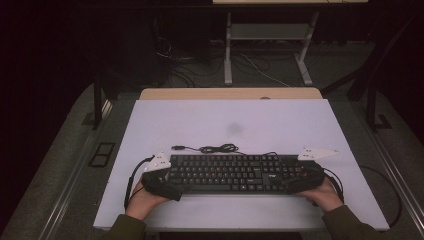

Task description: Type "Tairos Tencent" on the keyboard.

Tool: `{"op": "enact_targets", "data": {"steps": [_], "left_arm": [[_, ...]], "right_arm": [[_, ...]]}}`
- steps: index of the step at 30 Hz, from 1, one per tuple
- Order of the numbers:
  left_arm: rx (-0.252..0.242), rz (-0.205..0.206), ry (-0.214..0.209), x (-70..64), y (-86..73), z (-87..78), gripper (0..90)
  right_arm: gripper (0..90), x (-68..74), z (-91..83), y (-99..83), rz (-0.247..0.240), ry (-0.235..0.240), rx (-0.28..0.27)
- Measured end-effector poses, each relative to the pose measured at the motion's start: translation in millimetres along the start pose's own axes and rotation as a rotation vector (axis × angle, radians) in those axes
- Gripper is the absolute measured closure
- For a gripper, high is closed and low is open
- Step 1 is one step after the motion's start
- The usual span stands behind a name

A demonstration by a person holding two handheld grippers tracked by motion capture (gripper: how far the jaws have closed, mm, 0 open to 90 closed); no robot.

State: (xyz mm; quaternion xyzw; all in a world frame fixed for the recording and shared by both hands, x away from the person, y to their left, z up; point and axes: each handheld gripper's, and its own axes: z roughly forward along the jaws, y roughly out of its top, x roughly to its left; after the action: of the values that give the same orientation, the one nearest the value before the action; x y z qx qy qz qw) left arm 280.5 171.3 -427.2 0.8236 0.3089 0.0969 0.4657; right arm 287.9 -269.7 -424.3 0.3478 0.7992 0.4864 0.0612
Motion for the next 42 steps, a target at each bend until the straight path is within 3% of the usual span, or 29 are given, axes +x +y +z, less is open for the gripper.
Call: {"op": "enact_targets", "data": {"steps": [35,37,42], "left_arm": [[-0.02,-0.017,0.017,1.0,-1.1,-3.1,0.0],[-0.021,-0.018,0.016,1.1,-1.2,-3.1,0.0],[-0.021,-0.021,0.016,1.7,-1.4,-3.1,0.0]], "right_arm": [[3.5,9.6,24.9,15.1,-0.037,0.04,0.01],[8.5,10.0,25.4,15.5,-0.042,0.047,0.012],[8.6,10.9,28.0,17.0,-0.045,0.057,0.017]]}}
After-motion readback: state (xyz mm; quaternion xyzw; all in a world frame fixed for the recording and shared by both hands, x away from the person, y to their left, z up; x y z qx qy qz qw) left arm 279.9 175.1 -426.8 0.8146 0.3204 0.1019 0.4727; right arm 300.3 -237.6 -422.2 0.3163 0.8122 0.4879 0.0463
